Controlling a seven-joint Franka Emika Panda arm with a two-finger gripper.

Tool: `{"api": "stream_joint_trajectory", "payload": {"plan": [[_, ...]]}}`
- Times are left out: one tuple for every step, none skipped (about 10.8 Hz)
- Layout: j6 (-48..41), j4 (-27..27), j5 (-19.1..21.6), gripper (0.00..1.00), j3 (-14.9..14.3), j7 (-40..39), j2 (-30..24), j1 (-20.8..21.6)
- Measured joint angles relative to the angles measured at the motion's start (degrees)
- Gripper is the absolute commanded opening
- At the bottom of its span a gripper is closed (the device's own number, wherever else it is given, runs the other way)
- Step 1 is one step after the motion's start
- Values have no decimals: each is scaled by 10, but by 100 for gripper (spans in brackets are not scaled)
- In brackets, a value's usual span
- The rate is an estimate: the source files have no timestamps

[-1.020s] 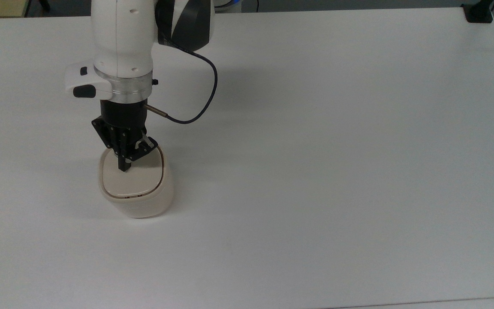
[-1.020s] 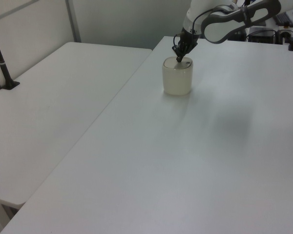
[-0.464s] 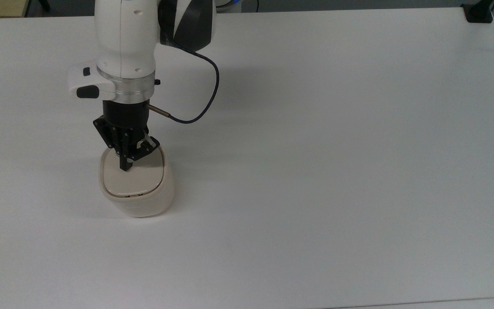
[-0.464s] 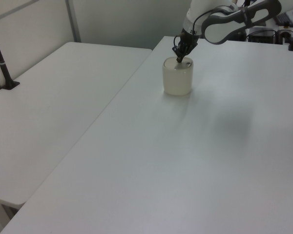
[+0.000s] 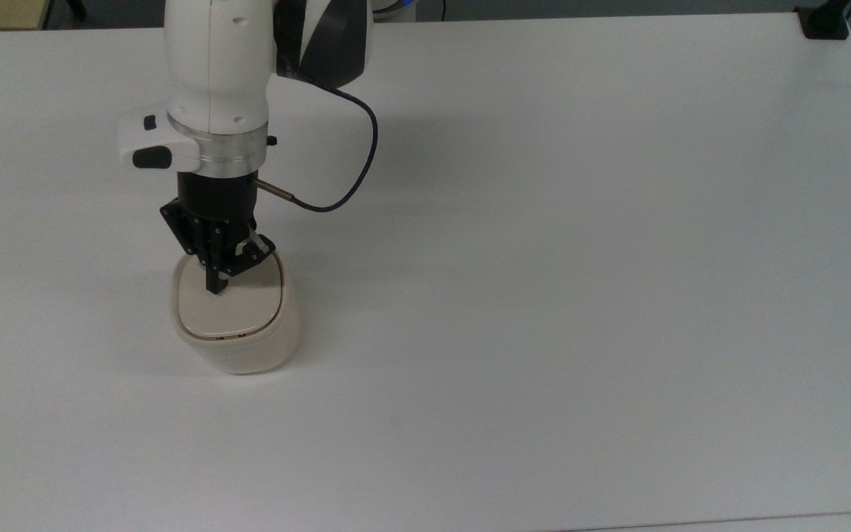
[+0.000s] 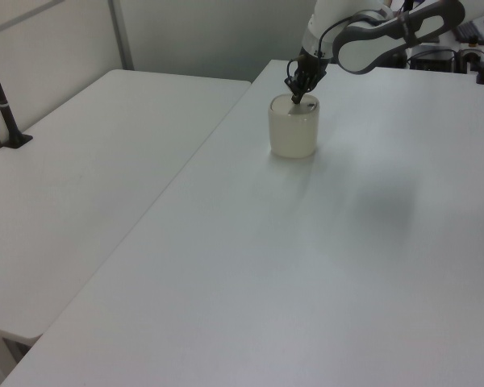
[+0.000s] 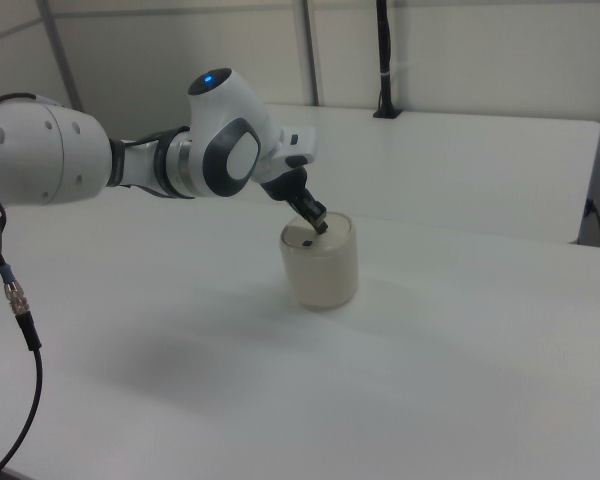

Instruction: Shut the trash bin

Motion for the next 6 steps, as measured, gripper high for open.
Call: {"api": "stream_joint_trajectory", "payload": {"plan": [[0, -1, 0, 0, 0, 0, -2, 0], [-8, -1, 1, 0, 0, 1, -9, -1], [-29, -1, 1, 0, 0, 1, -25, -2], [-59, -1, 3, 0, 0, 1, -50, -2], [-92, -1, 12, 0, 1, 1, -79, -2], [-129, -1, 19, 0, 2, 1, -108, -1]]}}
